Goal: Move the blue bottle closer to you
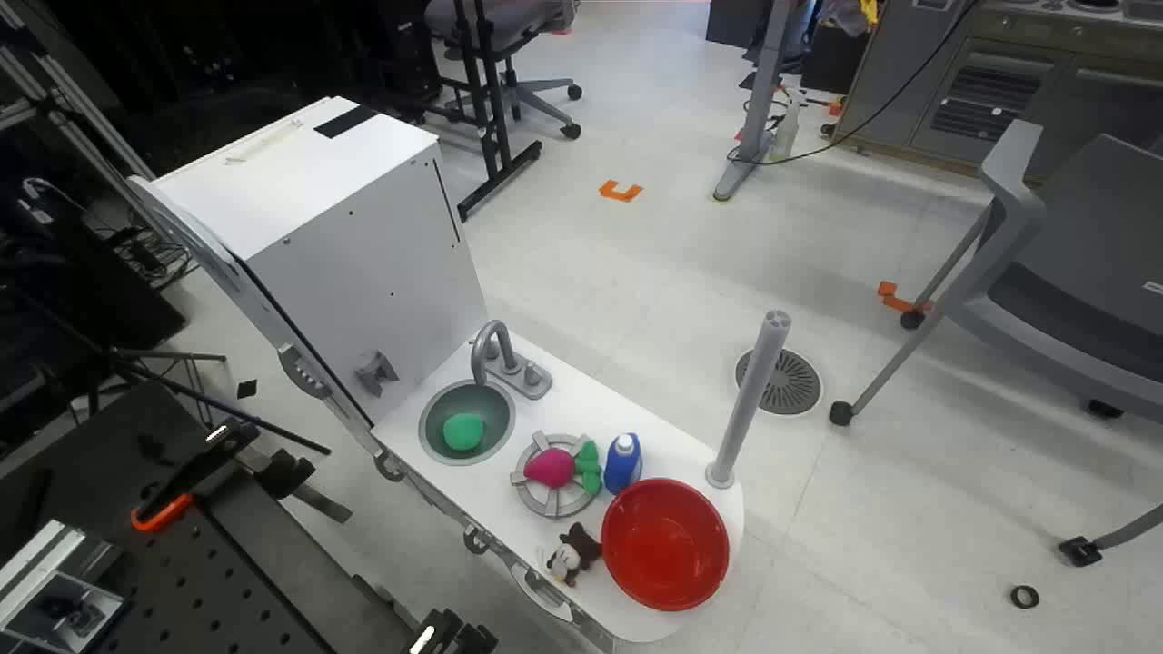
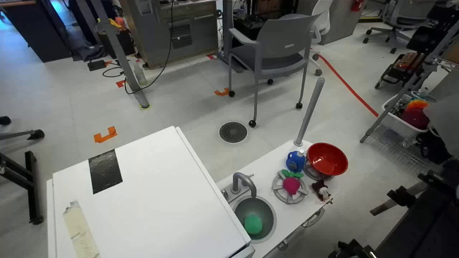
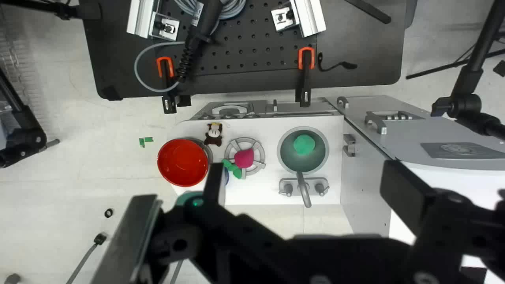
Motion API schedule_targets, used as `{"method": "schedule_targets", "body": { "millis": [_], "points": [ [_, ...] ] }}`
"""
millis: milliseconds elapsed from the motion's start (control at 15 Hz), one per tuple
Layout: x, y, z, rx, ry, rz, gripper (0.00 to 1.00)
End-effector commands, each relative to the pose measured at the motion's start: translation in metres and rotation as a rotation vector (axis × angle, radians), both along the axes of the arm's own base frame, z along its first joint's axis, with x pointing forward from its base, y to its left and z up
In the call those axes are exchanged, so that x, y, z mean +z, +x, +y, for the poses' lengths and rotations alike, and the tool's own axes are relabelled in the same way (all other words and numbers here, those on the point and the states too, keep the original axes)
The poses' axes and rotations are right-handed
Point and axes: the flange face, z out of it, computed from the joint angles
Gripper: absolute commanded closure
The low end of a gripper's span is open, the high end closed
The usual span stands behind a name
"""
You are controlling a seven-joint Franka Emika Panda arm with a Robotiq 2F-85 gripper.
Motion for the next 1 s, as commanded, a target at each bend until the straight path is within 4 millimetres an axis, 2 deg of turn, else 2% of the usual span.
{"method": "schedule_targets", "body": {
  "millis": [0,733,800,933],
  "points": [
    [0.002,0.000,0.000,0.000,0.000,-0.002,0.00],
    [0.003,0.000,0.001,0.001,0.001,-0.005,0.00],
    [0.002,0.003,0.000,-0.003,-0.002,-0.008,0.00],
    [-0.007,0.019,-0.009,-0.007,-0.014,-0.028,0.00]
  ]
}}
